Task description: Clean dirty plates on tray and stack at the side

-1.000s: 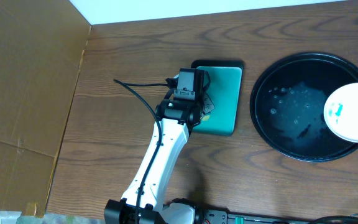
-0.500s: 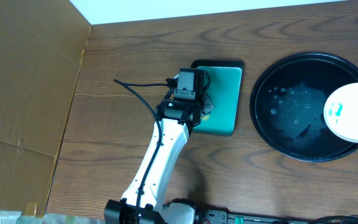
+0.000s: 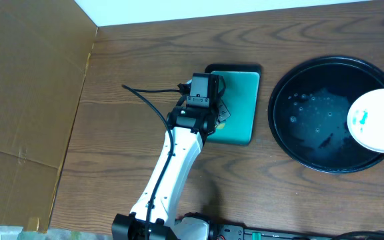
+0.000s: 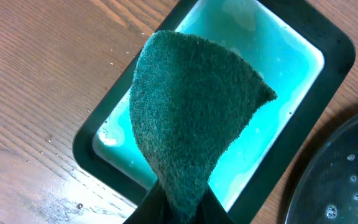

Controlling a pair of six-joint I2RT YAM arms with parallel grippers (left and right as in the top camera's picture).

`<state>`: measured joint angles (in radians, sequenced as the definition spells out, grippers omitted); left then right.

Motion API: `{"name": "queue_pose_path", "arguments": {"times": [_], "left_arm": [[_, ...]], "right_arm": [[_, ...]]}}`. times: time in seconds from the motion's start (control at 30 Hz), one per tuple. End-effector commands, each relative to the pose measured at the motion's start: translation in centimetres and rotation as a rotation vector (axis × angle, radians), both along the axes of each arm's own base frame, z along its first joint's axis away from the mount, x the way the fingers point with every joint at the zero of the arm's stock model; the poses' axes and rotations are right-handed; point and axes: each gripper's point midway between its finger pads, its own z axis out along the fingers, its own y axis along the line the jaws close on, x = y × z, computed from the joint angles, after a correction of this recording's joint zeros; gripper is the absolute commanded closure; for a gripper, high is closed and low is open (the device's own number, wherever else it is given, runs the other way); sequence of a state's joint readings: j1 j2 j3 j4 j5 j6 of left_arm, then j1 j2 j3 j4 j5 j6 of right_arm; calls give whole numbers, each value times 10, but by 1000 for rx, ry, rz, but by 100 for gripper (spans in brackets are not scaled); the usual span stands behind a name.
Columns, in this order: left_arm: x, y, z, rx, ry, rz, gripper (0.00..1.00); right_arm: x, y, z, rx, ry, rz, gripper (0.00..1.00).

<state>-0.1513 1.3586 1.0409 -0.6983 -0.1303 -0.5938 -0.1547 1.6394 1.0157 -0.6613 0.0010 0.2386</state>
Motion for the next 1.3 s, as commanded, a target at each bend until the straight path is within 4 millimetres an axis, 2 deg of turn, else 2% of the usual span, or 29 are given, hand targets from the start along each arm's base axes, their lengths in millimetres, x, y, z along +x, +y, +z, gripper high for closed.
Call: {"name": "queue_pose_path", "arguments": {"times": [0.0, 0.17, 0.23, 0.43, 0.6, 0.63, 0.7, 0.83, 0.93, 1.13, 1.27], "left_arm": [[1, 3, 3, 15, -11, -2, 93], [3, 3, 4, 14, -20, -1, 93], [4, 3, 5, 13, -25, -1, 93], [4, 3, 5, 13, -26, -1, 93], [4, 3, 5, 13, -26, -1, 93], [4, 3, 5, 13, -26, -1, 93], [4, 3, 5, 13, -26, -1, 93], [4, 3, 5, 13, -26, -1, 93], [4, 3, 5, 13, -26, -1, 93], [4, 0, 4, -3, -24, -11, 93], [6, -15, 4, -77, -29, -51, 93]], "right_arm": [[3, -1, -6, -20, 9, 21, 48], [8, 7, -8, 15, -8, 70, 58], [8, 11, -8, 38, -8, 77, 69], [2, 16, -9, 65, 14, 83, 71], [0, 16, -10, 67, 24, 82, 83], [-1, 16, -10, 68, 26, 82, 85], [-1, 16, -10, 68, 29, 82, 99], [-1, 17, -10, 72, 26, 86, 99], [3, 37, -2, 166, -6, 175, 99], [12, 86, 33, 425, -141, 304, 99], [19, 101, 39, 458, -176, 339, 99]]}}
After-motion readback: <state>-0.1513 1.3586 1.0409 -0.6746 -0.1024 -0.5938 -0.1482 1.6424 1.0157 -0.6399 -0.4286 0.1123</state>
